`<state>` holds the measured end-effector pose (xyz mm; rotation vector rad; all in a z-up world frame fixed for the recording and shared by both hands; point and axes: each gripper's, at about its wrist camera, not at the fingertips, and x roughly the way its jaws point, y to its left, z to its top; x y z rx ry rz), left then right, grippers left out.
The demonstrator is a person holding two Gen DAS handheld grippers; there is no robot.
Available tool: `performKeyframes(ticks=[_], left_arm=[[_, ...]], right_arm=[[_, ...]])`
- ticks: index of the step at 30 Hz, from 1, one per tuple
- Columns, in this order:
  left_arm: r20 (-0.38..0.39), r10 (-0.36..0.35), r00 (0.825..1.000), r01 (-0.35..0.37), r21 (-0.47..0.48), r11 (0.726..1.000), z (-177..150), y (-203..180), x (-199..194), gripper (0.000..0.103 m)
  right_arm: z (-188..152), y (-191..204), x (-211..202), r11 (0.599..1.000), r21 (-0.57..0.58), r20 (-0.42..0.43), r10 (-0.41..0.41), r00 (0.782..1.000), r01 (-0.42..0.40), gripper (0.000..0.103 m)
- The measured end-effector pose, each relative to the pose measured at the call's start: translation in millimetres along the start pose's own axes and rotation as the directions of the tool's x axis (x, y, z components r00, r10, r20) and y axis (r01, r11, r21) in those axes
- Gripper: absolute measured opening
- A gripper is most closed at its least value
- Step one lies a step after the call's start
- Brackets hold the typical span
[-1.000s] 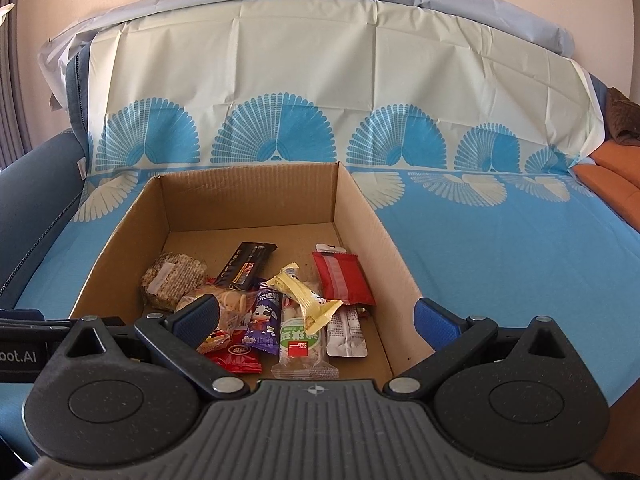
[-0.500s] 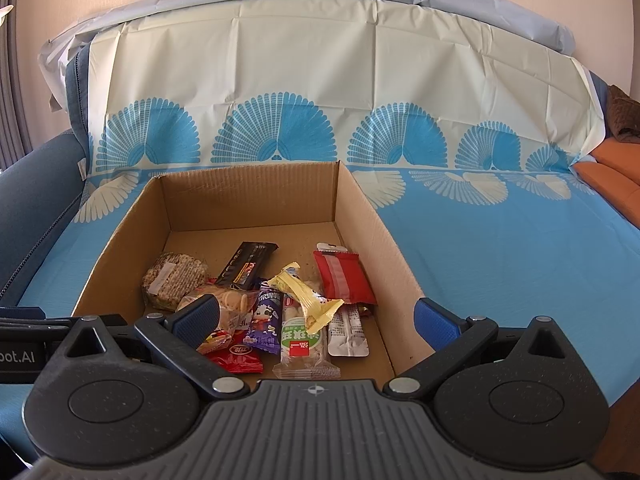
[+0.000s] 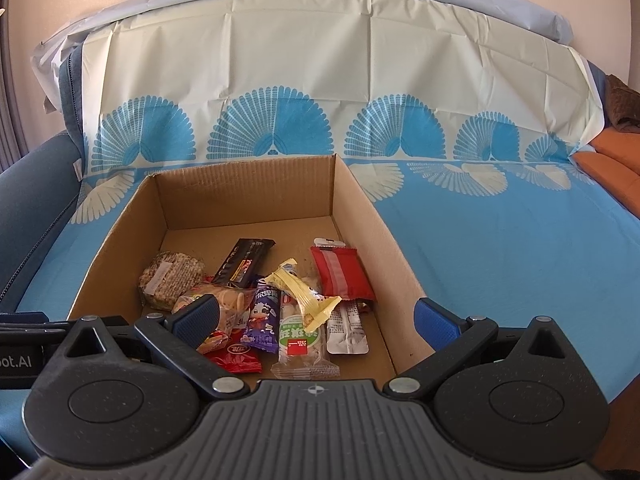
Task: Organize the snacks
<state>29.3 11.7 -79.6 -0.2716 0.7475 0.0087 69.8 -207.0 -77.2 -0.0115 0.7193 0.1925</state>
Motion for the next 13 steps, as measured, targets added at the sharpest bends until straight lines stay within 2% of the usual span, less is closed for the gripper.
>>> performKeyframes(ticks=[6,9,11,13], left_arm=[[0.04,-0.011,0.999,0.01,0.032,0.999,-4.3,-0.2,6.9,0.103],[0.033,-0.017,0.999,0.016,0.032,0.999,-0.7,-0.4,12.4,0.103],[0.063,-0.031,0.998,0.027,0.052,0.998,1.6,-2.4,9.7,0.103],[0.085,-0.033,0.996,0.026,0.082,0.996,3.7,-5.5,8.3,0.103]], right_arm=[[0.4,-5.0,5.8,1.0,0.013,-0.015,0.002,1.0,-0.002,0.102],[2.9,-15.0,6.9,0.998,0.061,-0.003,0.026,1.0,-0.026,0.102],[10.8,-29.3,5.0,0.993,0.111,0.033,0.041,0.999,-0.044,0.102],[22.6,-48.7,2.4,0.988,0.145,0.112,0.042,0.993,-0.058,0.102]])
